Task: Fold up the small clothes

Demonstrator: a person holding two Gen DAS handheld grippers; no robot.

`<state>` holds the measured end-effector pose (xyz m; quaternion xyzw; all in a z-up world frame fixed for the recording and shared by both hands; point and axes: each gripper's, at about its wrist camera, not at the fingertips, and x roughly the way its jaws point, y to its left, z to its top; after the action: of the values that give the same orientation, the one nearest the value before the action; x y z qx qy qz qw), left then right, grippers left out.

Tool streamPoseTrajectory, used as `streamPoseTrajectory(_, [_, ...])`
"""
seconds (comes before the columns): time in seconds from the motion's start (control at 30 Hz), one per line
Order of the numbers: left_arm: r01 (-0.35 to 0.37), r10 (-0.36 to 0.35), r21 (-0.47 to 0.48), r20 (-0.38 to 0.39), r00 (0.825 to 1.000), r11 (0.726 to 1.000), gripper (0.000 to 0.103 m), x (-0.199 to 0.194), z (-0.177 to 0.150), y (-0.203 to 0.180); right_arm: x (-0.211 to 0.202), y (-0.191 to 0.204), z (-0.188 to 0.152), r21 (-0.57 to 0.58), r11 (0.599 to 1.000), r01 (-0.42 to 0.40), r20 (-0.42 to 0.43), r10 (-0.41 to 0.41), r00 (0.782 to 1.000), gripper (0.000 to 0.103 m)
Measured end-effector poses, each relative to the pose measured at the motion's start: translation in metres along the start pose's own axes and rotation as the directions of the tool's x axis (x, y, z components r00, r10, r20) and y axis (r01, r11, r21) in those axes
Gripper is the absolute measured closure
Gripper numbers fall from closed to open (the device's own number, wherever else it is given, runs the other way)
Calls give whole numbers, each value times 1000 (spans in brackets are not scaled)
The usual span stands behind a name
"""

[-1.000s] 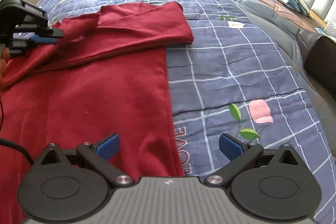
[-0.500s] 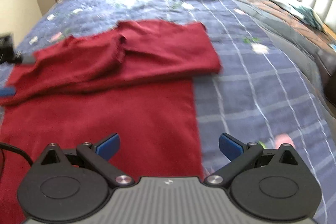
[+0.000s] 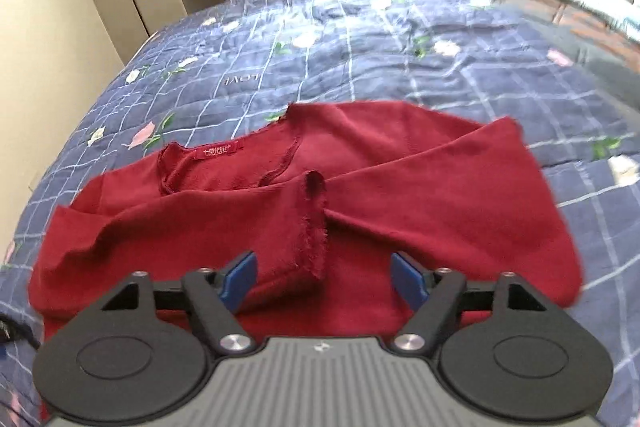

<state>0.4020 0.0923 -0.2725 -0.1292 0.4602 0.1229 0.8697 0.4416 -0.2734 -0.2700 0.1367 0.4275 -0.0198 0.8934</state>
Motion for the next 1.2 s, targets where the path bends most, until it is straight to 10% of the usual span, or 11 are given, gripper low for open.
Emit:
streamPoseTrajectory(0.17, [-25, 25, -6, -28, 999, 1000, 2, 7, -2, 17, -2, 4, 5, 21, 999, -33, 10, 33, 999, 94])
streamPoseTrajectory(0.43, [9, -12, 116, 24, 1000, 993, 2, 8, 5, 3, -66, 2, 37, 66, 992, -104, 221, 87, 971, 97])
streamPoseTrajectory(0.7, [-40, 12, 450, 64, 998, 892, 1, 16, 16, -43, -63, -9, 31, 61, 997, -51, 187, 38, 982, 97])
streamPoseTrajectory(0.93, [-39, -17, 530, 100, 995, 847, 7, 30, 23, -47, -58, -17, 10, 76, 997, -32, 135, 22, 991, 97])
streamPoseTrajectory(1.2, [93, -131, 523, 36, 991, 847, 65, 28, 27, -53, -52, -19, -4, 81, 996, -25, 87, 18, 996, 96])
